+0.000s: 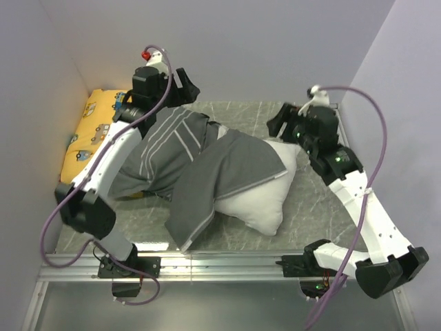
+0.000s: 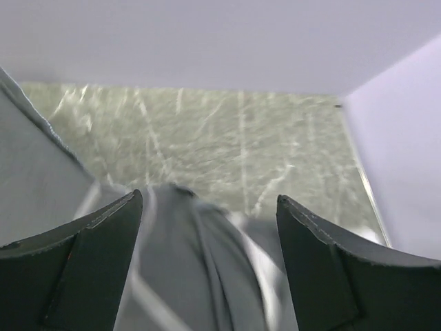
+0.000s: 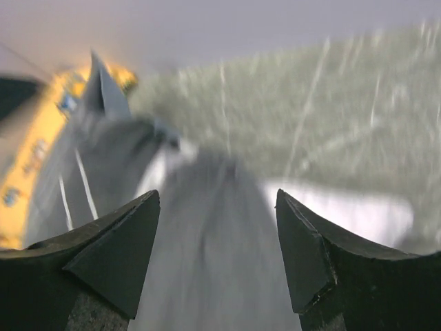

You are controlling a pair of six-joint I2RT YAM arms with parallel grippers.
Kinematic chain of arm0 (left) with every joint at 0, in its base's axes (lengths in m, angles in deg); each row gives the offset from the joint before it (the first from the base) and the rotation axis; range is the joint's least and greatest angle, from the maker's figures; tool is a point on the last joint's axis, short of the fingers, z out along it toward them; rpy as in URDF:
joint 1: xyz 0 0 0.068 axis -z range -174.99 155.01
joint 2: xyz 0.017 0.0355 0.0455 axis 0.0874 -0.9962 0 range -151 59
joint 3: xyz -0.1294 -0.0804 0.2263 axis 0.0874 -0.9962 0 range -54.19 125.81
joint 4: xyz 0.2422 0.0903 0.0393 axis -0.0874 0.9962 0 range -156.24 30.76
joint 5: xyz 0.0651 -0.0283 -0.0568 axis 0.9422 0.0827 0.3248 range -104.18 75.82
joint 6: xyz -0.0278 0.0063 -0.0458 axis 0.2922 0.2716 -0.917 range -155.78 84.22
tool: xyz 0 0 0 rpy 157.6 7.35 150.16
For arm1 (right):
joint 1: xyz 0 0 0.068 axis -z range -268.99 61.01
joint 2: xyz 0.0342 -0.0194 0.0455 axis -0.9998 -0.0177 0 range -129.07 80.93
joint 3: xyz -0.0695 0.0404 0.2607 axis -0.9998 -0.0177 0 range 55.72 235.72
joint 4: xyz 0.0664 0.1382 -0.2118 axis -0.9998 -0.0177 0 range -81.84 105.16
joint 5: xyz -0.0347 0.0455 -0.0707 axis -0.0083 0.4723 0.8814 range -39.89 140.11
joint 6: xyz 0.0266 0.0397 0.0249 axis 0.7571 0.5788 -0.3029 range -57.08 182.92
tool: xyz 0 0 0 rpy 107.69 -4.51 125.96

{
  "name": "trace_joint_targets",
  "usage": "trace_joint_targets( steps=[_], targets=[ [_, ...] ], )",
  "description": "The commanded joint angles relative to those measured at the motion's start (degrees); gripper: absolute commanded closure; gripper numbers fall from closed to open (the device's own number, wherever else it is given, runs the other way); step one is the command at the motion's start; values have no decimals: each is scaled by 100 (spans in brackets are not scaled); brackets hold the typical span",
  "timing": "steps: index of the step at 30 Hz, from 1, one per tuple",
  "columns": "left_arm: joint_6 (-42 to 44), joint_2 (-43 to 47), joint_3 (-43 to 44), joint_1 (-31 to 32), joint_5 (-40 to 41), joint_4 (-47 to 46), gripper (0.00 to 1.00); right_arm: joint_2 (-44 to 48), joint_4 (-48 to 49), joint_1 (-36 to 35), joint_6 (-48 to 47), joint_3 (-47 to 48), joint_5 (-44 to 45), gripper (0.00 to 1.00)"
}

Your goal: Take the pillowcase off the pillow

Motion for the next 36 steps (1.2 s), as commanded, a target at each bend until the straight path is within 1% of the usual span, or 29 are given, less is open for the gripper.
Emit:
trace_joint_targets(
  steps=[1, 3, 4, 7, 9, 11, 13, 14, 16, 17, 18, 19, 20, 21, 23, 25, 26, 29, 30, 31, 32, 33, 34, 35, 36],
  targets=[
    [540, 647, -350, 308, -464, 79, 15, 406, 266, -98, 97, -804, 23, 25],
    [743, 857, -597, 581, -387, 203, 13, 574, 354, -142, 89, -1262, 85, 25],
    [910, 937, -859, 896, -247, 256, 12, 679, 380, -142, 97, -1368, 155, 24],
    [1043, 1113, -1291, 1371, 70, 265, 11, 759, 398, -142, 80, -1606, 182, 24],
    [1078, 1096, -1398, 1557, 202, 352, 8, 786, 398, -133, 80, -1694, 147, 24],
    [1192, 982, -1425, 1900, 456, 580, 7, 873, 407, -142, 80, -1816, 129, 24],
    [1289, 876, -1477, 2268, 869, 695, 6, 1005, 442, -142, 88, -1922, 129, 24],
    [1307, 754, -1495, 2366, 1158, 774, 1, 1040, 468, -142, 97, -2027, 138, 24],
    [1333, 622, -1478, 2603, 1414, 880, 1, 1076, 469, -142, 97, -2080, 138, 24],
    [1333, 508, -1469, 2682, 1633, 906, 3, 1076, 460, -142, 89, -2107, 147, 24],
    [1307, 446, -1451, 2761, 2036, 976, 7, 1067, 460, -142, 89, -2116, 138, 24],
    [1263, 384, -1303, 2780, 2240, 1055, 13, 1076, 460, -142, 89, -2116, 147, 24],
    [1211, 288, -1215, 2780, 2433, 1143, 34, 1085, 460, -142, 89, -2124, 138, 24],
    [1106, 252, -1014, 2762, 2862, 1266, 50, 1093, 468, -151, 89, -2142, 138, 24],
    [1061, 260, -863, 2745, 3059, 1267, 76, 1094, 469, -159, 71, -2142, 120, 24],
    [1026, 313, -678, 2622, 3025, 1162, 80, 1041, 469, -159, 62, -2160, 138, 24],
    [999, 357, -617, 2534, 2981, 1161, 84, 1023, 486, -168, 53, -2195, 146, 24],
    [894, 445, -423, 2078, 2586, 1153, 87, 944, 591, -160, 53, -2309, 103, 24],
    [859, 480, -414, 1816, 2454, 1153, 88, 883, 609, -159, 53, -2344, 85, 24],
    [850, 533, -457, 1682, 2244, 1118, 87, 839, 635, -168, 53, -2362, 76, 24],
    [824, 664, -536, 1524, 1781, 917, 85, 804, 705, -168, 62, -2405, 15, 24],
    [684, 726, -711, 1175, 1515, 846, 84, 708, 732, -177, 71, -2423, -11, 24],
    [605, 779, -808, 980, 1251, 749, 82, 663, 776, -186, 71, -2449, -38, 24],
    [525, 875, -914, 795, 701, 540, 83, 611, 872, -212, 80, -2476, -90, 24],
    [316, 902, -1089, 402, 530, 459, 84, 480, 899, -264, 80, -2467, -99, 24]
  ],
)
